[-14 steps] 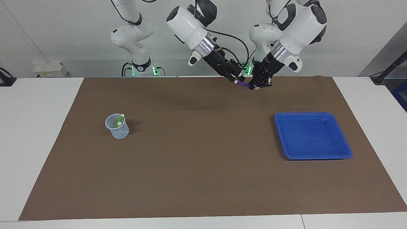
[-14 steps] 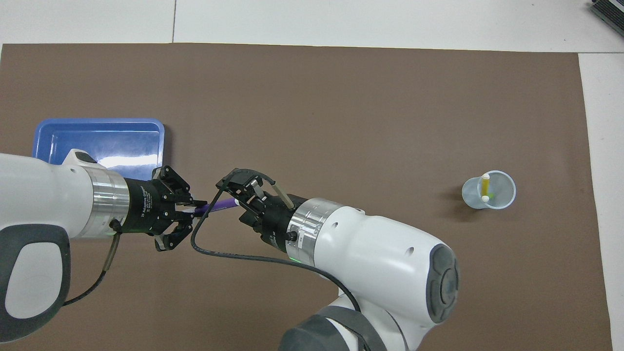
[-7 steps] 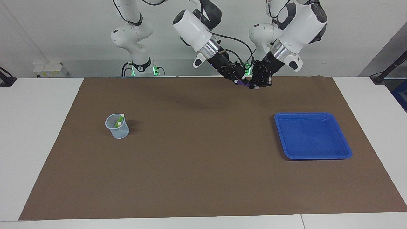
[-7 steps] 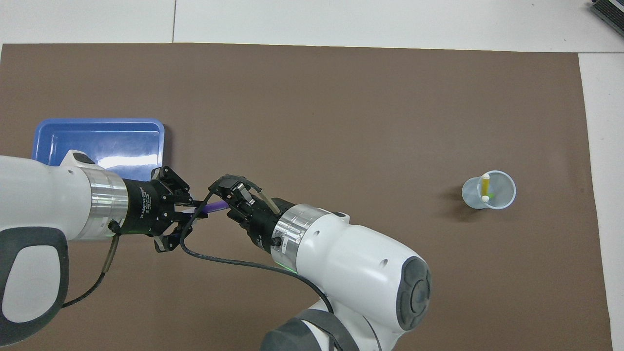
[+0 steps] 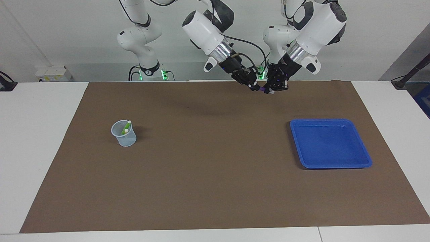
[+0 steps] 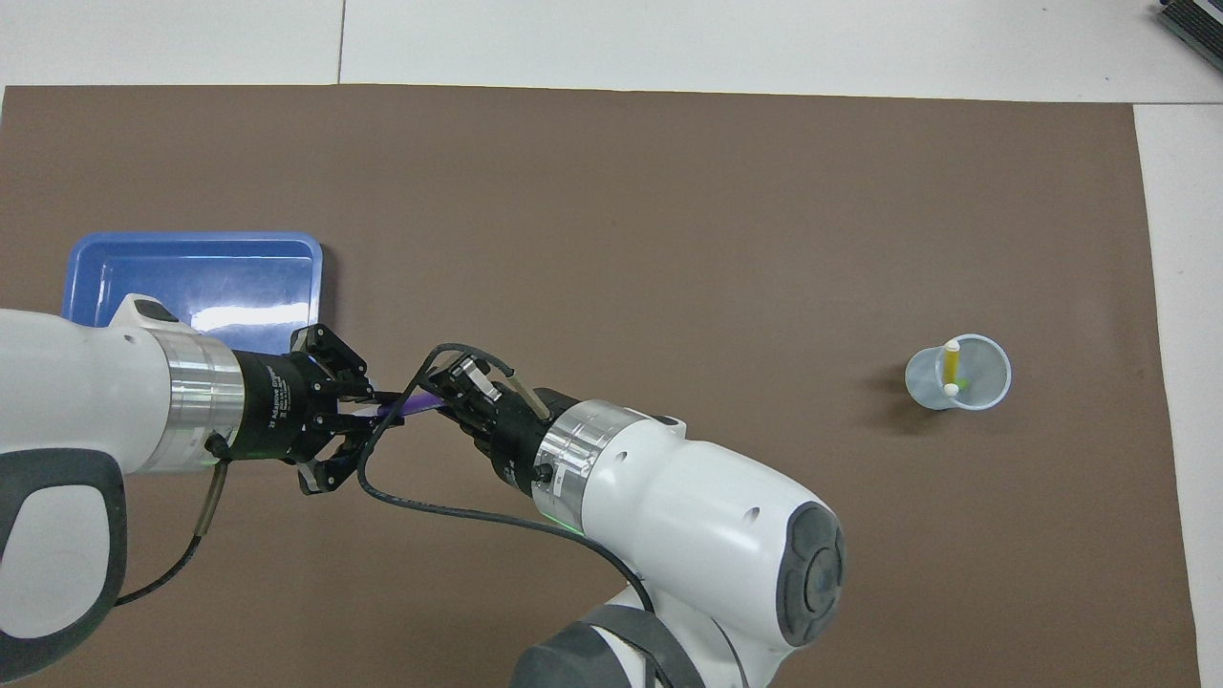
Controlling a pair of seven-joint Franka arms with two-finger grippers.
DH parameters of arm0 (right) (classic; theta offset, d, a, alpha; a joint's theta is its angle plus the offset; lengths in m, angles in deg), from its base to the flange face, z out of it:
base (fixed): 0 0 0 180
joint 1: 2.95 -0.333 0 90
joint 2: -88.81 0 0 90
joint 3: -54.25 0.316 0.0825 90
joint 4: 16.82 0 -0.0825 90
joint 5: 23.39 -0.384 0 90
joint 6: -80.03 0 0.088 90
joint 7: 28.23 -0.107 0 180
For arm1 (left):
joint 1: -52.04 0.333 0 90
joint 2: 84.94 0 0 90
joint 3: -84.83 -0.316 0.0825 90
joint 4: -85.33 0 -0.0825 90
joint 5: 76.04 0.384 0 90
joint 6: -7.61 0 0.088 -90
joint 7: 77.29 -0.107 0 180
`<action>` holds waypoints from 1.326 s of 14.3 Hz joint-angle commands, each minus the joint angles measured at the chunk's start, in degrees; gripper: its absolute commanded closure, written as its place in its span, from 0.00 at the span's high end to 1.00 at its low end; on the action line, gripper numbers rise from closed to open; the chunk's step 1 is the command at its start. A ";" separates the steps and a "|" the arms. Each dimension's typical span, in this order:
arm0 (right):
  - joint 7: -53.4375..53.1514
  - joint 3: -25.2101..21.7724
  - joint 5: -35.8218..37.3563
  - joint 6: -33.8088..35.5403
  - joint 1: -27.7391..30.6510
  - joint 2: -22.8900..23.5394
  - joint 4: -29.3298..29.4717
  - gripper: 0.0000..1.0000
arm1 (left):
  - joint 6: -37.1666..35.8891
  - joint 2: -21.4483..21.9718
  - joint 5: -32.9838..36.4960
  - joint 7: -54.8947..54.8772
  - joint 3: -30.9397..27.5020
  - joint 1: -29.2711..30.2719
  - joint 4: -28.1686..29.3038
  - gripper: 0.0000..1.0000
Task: Transfer and insert pens with both arms
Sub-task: 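Open the left gripper while the right gripper pulls the pen away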
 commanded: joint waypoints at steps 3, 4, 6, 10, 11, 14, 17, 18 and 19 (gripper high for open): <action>1.65 0.02 -1.76 -1.92 -0.03 0.14 0.19 0.00 | 0.15 1.97 -0.94 1.11 -0.46 -0.81 1.96 0.00; 1.65 0.02 -1.76 -1.92 -0.03 0.14 0.19 0.00 | 0.15 1.97 -0.94 1.20 -0.46 -0.82 1.96 0.00; 2.70 0.02 -1.76 -2.01 0.06 0.14 0.19 0.00 | 0.06 1.97 -0.94 1.29 -0.46 -0.82 1.96 0.00; 3.06 0.02 -1.76 -2.01 0.15 0.14 0.19 0.00 | 0.94 1.97 -0.86 0.41 -0.46 -0.38 1.96 0.85; 2.97 0.02 -1.76 -2.01 0.15 0.14 0.19 0.00 | 1.11 1.97 -0.86 0.41 -0.46 -0.38 1.87 0.96; 3.06 0.02 -1.76 -1.92 0.24 0.14 0.19 0.00 | 1.20 2.32 -0.86 0.41 -0.46 -0.29 1.87 1.00; 11.98 -0.07 -1.76 2.53 1.98 -0.47 -0.42 0.00 | 1.20 2.41 -0.77 0.15 -0.55 -0.20 1.87 1.00; 16.81 -0.07 -1.76 6.65 3.47 -0.73 -0.43 0.00 | 1.03 2.41 -0.77 -0.64 -0.55 -0.20 1.96 1.00; 22.86 -0.16 -1.67 10.96 5.40 -1.26 -0.43 0.00 | 0.42 2.41 -0.77 -3.43 -0.55 -0.20 1.96 1.00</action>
